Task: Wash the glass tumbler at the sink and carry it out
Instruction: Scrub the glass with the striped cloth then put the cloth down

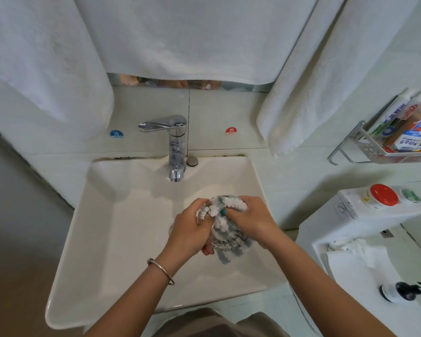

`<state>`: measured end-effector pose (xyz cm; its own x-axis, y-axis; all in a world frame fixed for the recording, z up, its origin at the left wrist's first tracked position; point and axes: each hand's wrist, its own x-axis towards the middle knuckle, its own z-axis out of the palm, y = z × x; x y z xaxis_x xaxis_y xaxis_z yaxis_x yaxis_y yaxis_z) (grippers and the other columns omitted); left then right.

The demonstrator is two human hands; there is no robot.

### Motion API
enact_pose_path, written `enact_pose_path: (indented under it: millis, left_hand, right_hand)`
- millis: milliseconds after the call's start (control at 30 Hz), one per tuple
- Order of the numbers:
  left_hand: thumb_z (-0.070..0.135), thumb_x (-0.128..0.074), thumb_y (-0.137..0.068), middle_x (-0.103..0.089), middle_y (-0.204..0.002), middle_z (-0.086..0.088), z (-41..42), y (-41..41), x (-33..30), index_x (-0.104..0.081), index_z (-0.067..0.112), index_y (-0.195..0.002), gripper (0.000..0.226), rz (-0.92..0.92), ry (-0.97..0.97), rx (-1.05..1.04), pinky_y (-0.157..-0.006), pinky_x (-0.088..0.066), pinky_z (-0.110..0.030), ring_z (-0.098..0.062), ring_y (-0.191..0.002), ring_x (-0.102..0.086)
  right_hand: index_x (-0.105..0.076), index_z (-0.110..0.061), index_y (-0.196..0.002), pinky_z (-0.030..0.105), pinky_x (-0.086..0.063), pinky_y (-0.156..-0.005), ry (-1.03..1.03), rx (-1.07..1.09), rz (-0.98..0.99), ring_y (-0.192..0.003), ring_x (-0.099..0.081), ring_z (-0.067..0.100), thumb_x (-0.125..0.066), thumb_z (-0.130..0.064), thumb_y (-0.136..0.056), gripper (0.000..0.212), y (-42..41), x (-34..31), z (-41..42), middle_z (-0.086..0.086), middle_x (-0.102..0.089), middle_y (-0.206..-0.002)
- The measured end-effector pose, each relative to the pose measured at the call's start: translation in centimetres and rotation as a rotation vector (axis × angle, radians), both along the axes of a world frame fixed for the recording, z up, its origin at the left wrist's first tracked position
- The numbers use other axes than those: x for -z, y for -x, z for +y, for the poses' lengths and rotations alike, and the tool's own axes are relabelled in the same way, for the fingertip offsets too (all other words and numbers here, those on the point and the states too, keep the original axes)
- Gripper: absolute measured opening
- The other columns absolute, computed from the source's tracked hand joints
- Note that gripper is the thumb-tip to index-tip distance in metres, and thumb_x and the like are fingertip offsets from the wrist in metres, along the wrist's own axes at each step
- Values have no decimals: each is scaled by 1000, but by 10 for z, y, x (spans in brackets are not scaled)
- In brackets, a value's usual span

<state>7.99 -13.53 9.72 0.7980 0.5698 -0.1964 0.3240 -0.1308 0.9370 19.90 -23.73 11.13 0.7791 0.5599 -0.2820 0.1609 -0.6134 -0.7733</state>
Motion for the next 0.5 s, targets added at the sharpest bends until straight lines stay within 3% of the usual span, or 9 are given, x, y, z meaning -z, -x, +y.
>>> enact_pose_path:
  millis: [100,167,267,300,400,500]
  left_hand:
    - [13,-54,-91,-71,-83,5,-4,-2,10,-62,30,-107,24,-5,-42,-143,-65,-57,-35,-20,-68,-68]
    - [11,-54,-90,-70,-95,7,-9,-3,16,-60,26,-113,28,8,-105,-258,-81,-52,-28,-16,-86,-65]
    - [11,-50,-94,-68,-102,-1,-22,-3,18,-54,24,-121,31,-5,-67,-384,-64,-43,-6,-17,-91,-64]
    - [12,-49,-94,-68,-101,-4,-25,-2,18,-52,25,-121,30,-1,-46,-396,-60,-43,-6,-17,-89,-65]
    - [10,-49,-94,-69,-78,-6,-19,1,12,-48,22,-110,21,-10,57,-283,-46,-45,-9,-7,-58,-67]
    - [13,-52,-92,-67,-56,-12,1,-1,0,-50,24,-104,16,11,117,-73,-41,-51,-29,-26,-42,-65]
  right_hand:
    - [-69,-20,-80,30,-55,-70,-104,243,0,-75,-68,16,-70,-23,-83,5,18,16,4,-4,-71,-77]
    - [-71,-17,-89,33,-57,-74,-201,438,56,-81,-69,17,-65,-25,-87,10,42,30,8,-2,-73,-83]
    - [-70,-16,-100,36,-57,-80,-247,547,74,-86,-69,18,-59,-26,-90,17,62,40,14,0,-72,-91]
    - [-70,-15,-100,37,-57,-81,-220,514,62,-87,-69,19,-59,-23,-90,17,57,40,15,1,-72,-92]
    - [-73,-14,-88,32,-56,-75,-140,328,60,-80,-68,19,-63,-14,-86,10,26,27,12,3,-72,-82]
    - [-70,-17,-82,25,-48,-67,4,51,36,-74,-63,15,-66,-15,-85,6,-3,8,7,1,-70,-80]
